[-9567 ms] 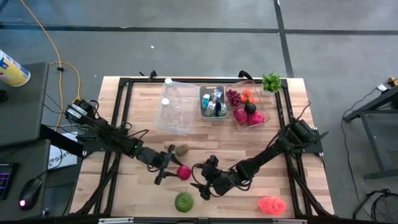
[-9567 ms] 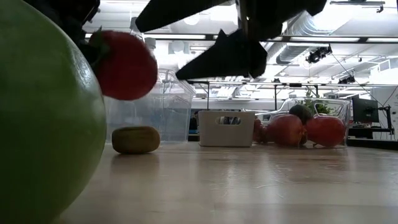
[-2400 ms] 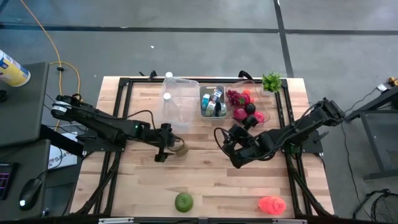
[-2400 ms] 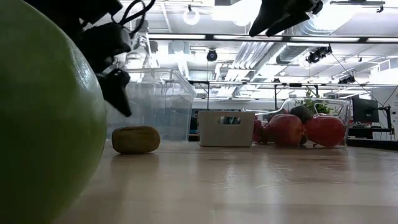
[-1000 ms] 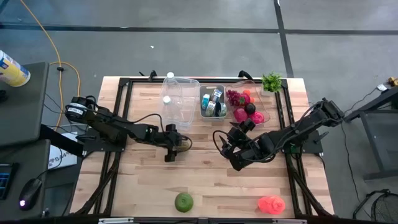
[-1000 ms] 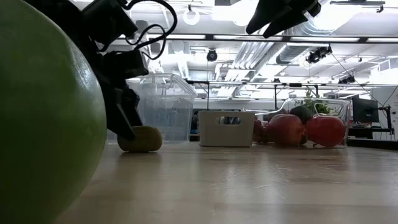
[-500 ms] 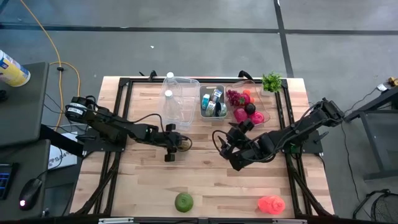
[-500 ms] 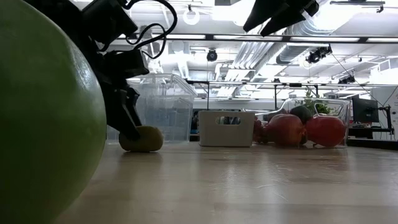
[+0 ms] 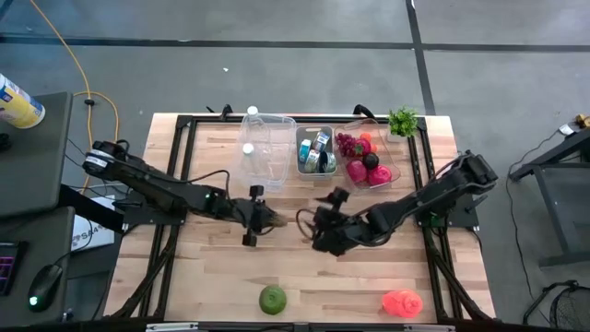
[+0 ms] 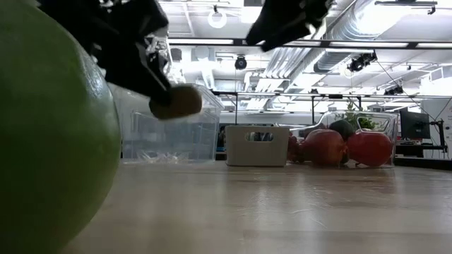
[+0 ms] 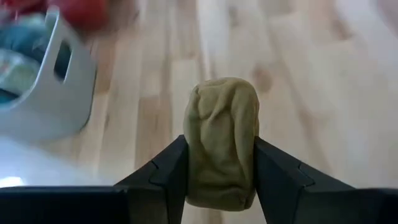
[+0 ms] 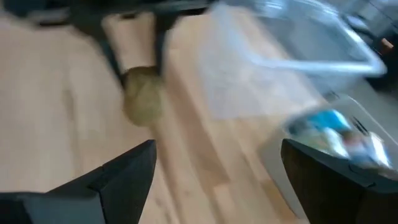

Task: Pick & Place Food Item
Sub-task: Put the kiwi into the right transparent bin

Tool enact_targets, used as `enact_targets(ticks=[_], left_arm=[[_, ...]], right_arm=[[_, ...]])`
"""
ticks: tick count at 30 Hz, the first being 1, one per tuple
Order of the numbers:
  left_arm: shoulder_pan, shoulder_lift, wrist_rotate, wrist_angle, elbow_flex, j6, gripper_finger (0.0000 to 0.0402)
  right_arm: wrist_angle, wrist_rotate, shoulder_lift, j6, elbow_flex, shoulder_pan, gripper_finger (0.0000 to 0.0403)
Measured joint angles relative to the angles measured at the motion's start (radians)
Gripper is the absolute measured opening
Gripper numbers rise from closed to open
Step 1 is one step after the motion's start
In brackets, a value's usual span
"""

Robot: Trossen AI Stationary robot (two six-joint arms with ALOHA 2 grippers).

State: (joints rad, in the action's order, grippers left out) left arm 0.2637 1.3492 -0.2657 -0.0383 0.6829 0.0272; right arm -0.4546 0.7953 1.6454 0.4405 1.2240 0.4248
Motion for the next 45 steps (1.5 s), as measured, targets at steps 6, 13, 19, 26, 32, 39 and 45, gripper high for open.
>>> enact_targets(ticks=[6,13,19,26,32,39,45], left_arm=[[0.057,-0.028,-0.008,-0.042,0.011,0.033,0.0143],[0.096,-0.031,-0.066,-0.123,0.011,0.088,0.0144],[0.103,-0.031,-0.082,-0.185,0.010,0.116,0.0144],[0.107,-0.031,-0.081,-0.205,0.010,0.110,0.0144],[0.107,-0.031,-0.081,-0.210,0.010,0.109,0.0144],[0.099,-0.031,-0.080,-0.214,0.010,0.101,0.0144],[0.100,-0.031,-0.085,-0.245,0.007,0.084,0.0145]], right_arm=[[0.265,-0.127,0.090,-0.277,0.000,-0.005,0.0333],[0.377,-0.264,0.131,-0.356,0.000,-0.039,0.0327],[0.385,-0.309,0.131,-0.306,0.000,-0.079,0.0290],[0.403,-0.381,0.131,-0.305,0.000,-0.093,0.0227],[0.414,-0.384,0.131,-0.311,0.000,-0.093,0.0162],[0.412,-0.382,0.130,-0.311,0.000,-0.093,0.0121],[0.414,-0.382,0.128,-0.310,0.000,-0.093,0.0126]])
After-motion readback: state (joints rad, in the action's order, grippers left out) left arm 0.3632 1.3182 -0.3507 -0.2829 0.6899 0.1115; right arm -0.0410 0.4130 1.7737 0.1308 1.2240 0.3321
